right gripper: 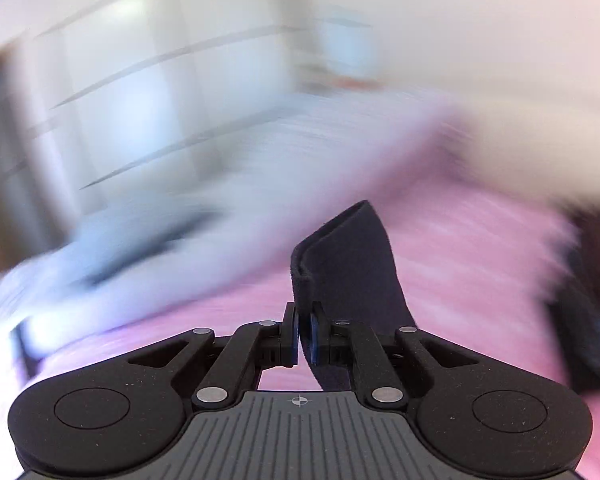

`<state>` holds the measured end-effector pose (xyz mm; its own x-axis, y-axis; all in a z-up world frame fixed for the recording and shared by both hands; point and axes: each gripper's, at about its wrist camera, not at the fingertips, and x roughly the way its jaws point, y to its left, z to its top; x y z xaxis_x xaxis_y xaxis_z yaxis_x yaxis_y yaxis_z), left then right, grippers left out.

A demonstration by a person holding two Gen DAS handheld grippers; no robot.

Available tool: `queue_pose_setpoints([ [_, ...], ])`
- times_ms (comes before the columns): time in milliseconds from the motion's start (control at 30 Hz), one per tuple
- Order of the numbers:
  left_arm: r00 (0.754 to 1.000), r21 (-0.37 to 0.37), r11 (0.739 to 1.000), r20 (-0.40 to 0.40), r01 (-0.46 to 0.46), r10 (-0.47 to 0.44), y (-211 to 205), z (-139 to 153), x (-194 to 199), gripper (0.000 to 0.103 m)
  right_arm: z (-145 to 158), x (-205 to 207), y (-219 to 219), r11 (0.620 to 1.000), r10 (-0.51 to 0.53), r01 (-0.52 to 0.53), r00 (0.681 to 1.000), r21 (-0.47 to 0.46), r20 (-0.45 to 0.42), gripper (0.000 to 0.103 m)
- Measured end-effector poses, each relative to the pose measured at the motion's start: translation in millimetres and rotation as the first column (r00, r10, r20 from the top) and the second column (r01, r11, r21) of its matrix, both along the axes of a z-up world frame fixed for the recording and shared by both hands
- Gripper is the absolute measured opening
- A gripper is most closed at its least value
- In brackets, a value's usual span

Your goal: Fold clothes

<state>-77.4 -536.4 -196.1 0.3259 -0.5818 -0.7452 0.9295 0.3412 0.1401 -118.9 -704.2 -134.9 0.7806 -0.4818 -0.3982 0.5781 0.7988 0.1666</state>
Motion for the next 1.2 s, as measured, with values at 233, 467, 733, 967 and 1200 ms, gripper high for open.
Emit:
queue_pose_setpoints([
  [233, 0.990, 0.023, 0.990, 0.008, -0.138, 0.138, 96, -1, 104, 0.066, -129, 169, 215, 0.831, 0.536, -0.556, 0.809, -0.015, -0.243, 0.008],
  [467, 0.983, 0.024, 0.983, -0.017, -0.185, 0.185, 135, -21, 167, 0.066, -193, 208, 251, 0.818, 0.552, -0.569, 0.740, 0.078, -0.386, 0.009],
  [733, 0.984, -0.031, 0.993, -0.137, -0.116, 0.111, 80, -38, 188, 0.066, -165, 209, 253, 0.742, 0.644, -0.662, 0.657, 0.109, -0.392, 0.054],
  [967, 0.898, 0.004, 0.996, -0.431, -0.095, 0.087, -2, -86, 193, 0.061, -161, 137, 212, 0.817, 0.531, -0.573, 0.707, 0.063, -0.467, 0.077],
  [1200, 0.819, 0.117, 0.991, -0.561, -0.071, 0.124, -49, -130, 176, 0.034, -183, 75, 107, 0.968, 0.141, -0.245, 0.726, -0.061, -0.673, 0.077],
])
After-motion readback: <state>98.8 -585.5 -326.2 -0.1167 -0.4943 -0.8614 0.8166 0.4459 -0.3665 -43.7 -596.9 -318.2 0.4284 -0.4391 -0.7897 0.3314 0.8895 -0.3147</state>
